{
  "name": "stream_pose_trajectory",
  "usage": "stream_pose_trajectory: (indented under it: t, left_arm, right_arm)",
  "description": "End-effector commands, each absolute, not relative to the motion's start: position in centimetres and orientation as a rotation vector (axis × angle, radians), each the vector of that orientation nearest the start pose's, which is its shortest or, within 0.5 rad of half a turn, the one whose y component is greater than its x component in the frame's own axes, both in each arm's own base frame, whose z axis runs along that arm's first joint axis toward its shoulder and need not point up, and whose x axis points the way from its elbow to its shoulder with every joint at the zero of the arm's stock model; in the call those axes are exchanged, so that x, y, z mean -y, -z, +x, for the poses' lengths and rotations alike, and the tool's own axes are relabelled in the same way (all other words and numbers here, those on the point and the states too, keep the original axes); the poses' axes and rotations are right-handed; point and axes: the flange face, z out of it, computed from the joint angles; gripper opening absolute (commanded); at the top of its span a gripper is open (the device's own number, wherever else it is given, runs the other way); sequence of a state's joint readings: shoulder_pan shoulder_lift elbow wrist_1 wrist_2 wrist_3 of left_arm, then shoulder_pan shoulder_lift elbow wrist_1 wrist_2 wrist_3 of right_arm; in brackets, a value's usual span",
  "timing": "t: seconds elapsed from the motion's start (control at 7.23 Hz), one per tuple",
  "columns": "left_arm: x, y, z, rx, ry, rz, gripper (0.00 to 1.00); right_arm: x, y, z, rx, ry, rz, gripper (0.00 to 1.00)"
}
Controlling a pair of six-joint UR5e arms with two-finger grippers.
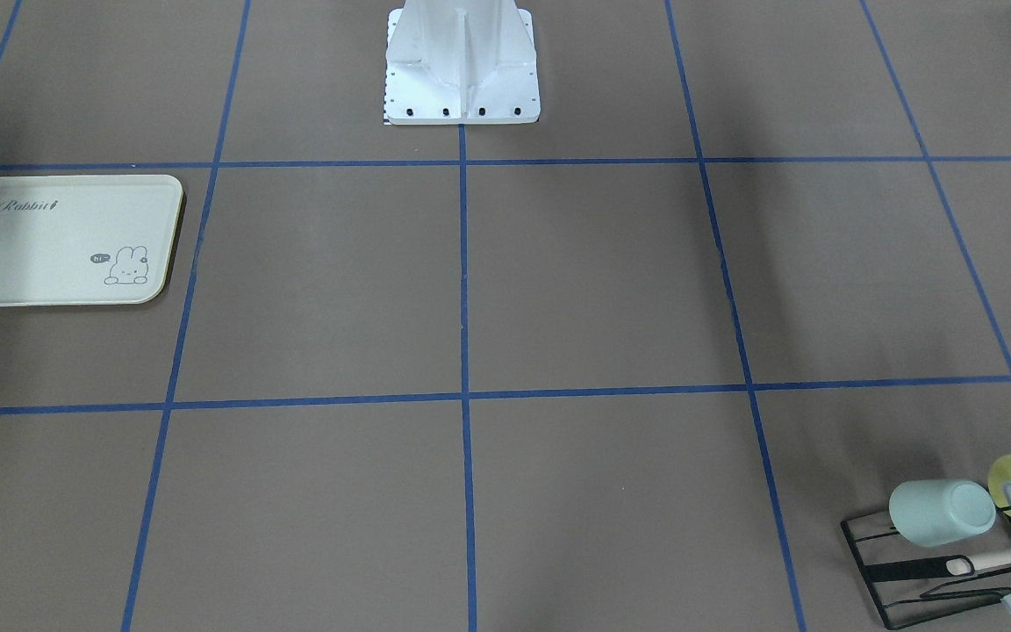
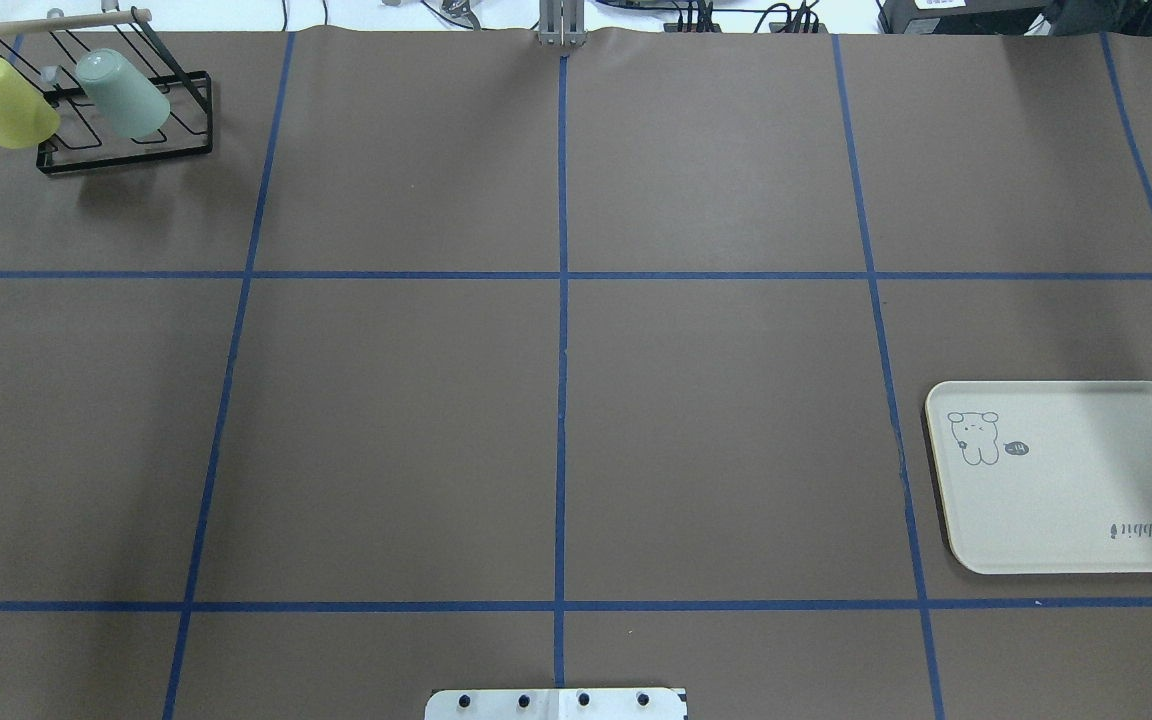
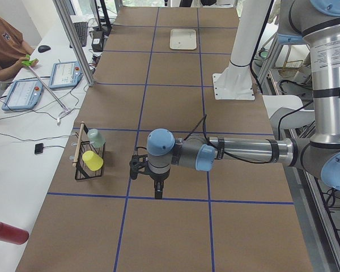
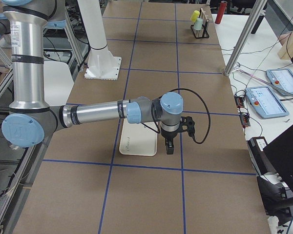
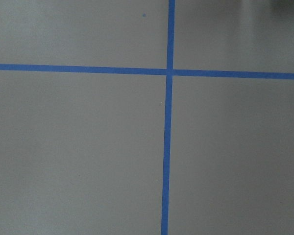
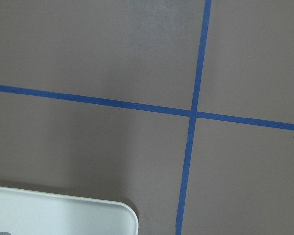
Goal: Left arm grabs green cup and hands to right arm on tray
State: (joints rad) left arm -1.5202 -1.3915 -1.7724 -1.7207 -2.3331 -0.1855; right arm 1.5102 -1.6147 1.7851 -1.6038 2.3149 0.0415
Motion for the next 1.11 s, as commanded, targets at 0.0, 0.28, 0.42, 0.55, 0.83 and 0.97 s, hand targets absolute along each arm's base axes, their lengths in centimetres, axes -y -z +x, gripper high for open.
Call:
stream_pose_trajectory:
  t: [0.0, 0.28, 0.42, 0.55, 0.83, 0.97]
  left_arm:
    - [43.3, -62.1, -4.2, -0.776, 0.059, 0.082, 1.00]
    - [43.3, -62.0, -4.0, -0.787, 0.063, 0.078, 1.00]
    - [43.3, -63.0, -4.0, -0.787, 0.068, 0.062, 1.00]
    - [43.4, -62.7, -4.0, -0.789, 0.061, 0.081, 1.00]
    - [43.7, -62.2, -3.9, -0.794, 0.049, 0.103, 1.00]
    - [44.5, -61.1, -3.6, -0.830, 0.040, 0.113, 1.00]
  right_arm:
    - [47.3, -57.4, 4.1, 0.745, 0.064, 0.104, 1.00]
    - [47.3, -57.4, 4.2, 0.744, 0.065, 0.107, 1.00]
    - [46.9, -58.0, 4.1, 0.748, 0.064, 0.099, 1.00]
    - [46.6, -58.1, 4.0, 0.754, 0.073, 0.102, 1.00]
    - [46.6, -58.1, 4.0, 0.757, 0.074, 0.101, 1.00]
    - [46.5, -58.0, 3.9, 0.772, 0.077, 0.101, 1.00]
